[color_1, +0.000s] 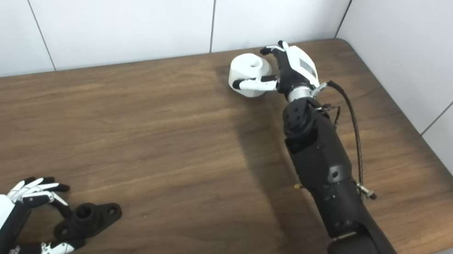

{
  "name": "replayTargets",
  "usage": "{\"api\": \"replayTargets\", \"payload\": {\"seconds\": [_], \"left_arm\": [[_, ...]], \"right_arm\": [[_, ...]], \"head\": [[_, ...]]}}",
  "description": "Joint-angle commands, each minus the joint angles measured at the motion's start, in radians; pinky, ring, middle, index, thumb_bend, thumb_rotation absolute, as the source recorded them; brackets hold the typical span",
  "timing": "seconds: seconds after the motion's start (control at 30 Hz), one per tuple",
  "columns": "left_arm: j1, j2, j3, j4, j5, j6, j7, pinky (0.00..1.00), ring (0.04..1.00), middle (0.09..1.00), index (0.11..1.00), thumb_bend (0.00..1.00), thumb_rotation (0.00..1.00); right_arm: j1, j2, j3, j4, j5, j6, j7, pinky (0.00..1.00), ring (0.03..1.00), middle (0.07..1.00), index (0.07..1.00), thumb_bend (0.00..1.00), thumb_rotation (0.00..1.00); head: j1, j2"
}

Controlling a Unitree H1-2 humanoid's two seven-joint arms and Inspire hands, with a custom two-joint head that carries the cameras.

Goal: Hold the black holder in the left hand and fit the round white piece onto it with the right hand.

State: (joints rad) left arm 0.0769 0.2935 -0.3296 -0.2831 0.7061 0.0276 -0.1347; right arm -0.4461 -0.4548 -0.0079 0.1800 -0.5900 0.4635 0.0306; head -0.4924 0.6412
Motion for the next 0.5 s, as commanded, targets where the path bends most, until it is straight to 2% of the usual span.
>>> {"api": "replayTargets", "payload": {"seconds": [0.0,0.47], "left_arm": [[0.035,0.016,-0.012,0.031,0.012,0.019,-0.041,0.95,0.88,0.78,0.486,0.52,0.06],[0.039,0.019,-0.01,0.027,0.01,0.021,-0.045,0.95,0.881,0.781,0.486,0.52,0.06]], "right_arm": [[-0.05,-0.015,-0.013,-0.011,0.004,0.004,-0.017,0.86,0.992,0.97,0.792,0.89,0.47],[-0.063,-0.015,-0.011,0.005,0.015,0.003,-0.027,0.87,0.991,0.964,0.776,0.88,0.45]], "head": [[0.0,0.001],[-0.001,-0.001]]}}
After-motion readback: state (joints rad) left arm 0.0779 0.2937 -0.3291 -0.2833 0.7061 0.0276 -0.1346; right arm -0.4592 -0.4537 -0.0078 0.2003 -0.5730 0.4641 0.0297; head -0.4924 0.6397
